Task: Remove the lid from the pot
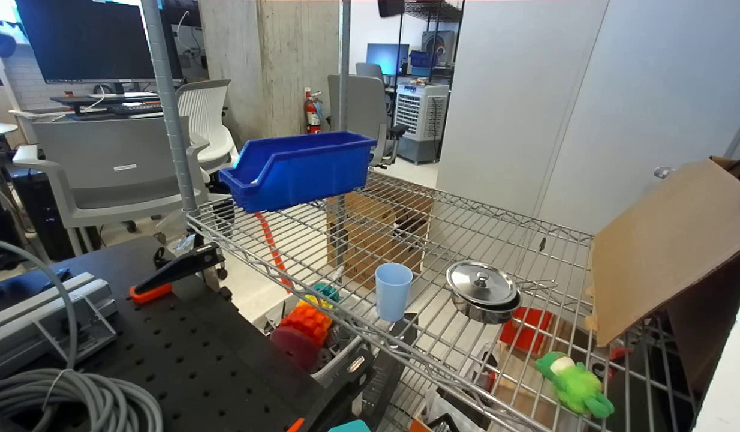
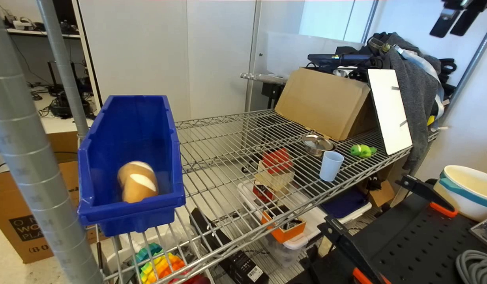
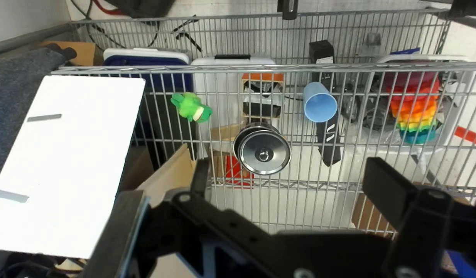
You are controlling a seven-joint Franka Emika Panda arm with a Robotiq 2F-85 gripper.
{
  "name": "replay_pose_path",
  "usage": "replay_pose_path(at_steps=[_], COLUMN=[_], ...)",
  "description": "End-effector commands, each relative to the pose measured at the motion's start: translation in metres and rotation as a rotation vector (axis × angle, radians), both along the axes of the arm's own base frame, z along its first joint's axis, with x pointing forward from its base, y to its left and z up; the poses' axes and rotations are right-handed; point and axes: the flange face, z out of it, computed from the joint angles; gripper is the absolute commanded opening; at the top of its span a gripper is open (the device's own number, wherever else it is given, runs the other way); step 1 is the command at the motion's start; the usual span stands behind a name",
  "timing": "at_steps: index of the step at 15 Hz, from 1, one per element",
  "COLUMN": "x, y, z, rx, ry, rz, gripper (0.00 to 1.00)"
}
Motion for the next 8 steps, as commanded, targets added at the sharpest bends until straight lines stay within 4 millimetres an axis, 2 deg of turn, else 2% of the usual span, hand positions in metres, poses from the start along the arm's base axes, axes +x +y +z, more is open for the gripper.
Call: replay_pose_path(at_steps=[1,8], x=[0.058,0.132], y=[-0.004,-0.015], z=[-0.04,-0.113], rx=[0.035,0.118], ry=[0.079,0.089], rz=[-0.078,-0.19], gripper=[1.0,1.0])
